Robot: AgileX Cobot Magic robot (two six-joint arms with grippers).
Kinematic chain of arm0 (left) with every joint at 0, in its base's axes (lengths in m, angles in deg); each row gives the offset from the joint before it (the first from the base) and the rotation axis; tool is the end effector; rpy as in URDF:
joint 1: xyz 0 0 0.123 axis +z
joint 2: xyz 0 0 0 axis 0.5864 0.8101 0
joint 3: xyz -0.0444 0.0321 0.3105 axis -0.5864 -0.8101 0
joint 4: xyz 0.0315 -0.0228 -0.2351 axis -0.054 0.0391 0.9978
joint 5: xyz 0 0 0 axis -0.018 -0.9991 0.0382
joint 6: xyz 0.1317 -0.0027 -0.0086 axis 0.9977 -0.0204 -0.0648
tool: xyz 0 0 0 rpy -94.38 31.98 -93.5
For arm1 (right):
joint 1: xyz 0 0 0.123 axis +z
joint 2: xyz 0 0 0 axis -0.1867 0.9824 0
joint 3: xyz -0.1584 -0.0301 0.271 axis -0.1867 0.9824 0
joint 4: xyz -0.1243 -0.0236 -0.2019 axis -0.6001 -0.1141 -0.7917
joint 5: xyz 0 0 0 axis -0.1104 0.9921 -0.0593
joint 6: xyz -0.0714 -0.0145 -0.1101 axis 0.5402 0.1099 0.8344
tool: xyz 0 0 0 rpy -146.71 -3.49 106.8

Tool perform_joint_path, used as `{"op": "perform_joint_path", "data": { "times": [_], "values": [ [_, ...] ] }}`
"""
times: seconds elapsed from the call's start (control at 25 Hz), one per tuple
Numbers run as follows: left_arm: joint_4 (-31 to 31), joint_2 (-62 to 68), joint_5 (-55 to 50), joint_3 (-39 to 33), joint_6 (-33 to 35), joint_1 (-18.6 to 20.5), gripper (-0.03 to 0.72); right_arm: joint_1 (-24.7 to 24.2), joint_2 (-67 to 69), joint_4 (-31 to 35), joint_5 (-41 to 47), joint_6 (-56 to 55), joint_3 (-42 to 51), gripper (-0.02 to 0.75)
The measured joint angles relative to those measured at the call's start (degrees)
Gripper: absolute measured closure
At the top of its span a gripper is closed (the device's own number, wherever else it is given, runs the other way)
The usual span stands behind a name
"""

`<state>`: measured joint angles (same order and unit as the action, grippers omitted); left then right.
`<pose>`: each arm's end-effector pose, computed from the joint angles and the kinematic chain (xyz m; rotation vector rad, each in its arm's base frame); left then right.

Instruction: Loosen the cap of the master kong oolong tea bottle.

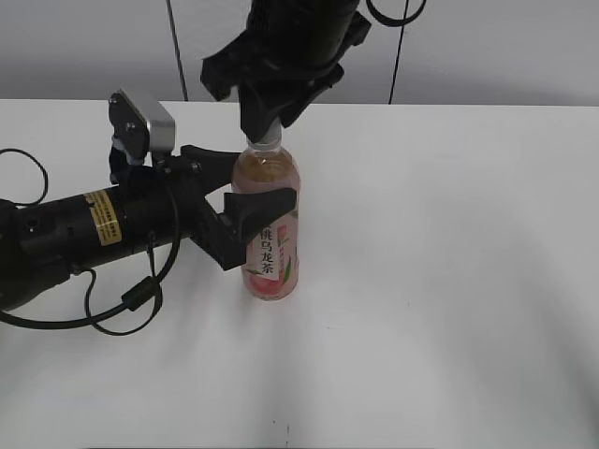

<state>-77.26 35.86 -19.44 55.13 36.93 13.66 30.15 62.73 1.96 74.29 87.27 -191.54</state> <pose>0.2986 -0.2082 0.1781 0.8469 1.5752 -0.8076 0.3302 0.3077 0.2963 -1.1730 2.5481 0.3186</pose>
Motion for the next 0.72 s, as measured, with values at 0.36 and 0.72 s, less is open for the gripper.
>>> {"op": "perform_joint_path", "data": {
  "times": [0.36, 0.72],
  "values": [
    [0.0, 0.0, 0.0, 0.0, 0.0, 0.0, 0.213, 0.0, 0.0, -0.16, -0.05, 15.49, 0.0, 0.465],
    [0.0, 0.0, 0.0, 0.0, 0.0, 0.0, 0.213, 0.0, 0.0, -0.22, -0.1, 25.92, 0.0, 0.465]
  ]
}}
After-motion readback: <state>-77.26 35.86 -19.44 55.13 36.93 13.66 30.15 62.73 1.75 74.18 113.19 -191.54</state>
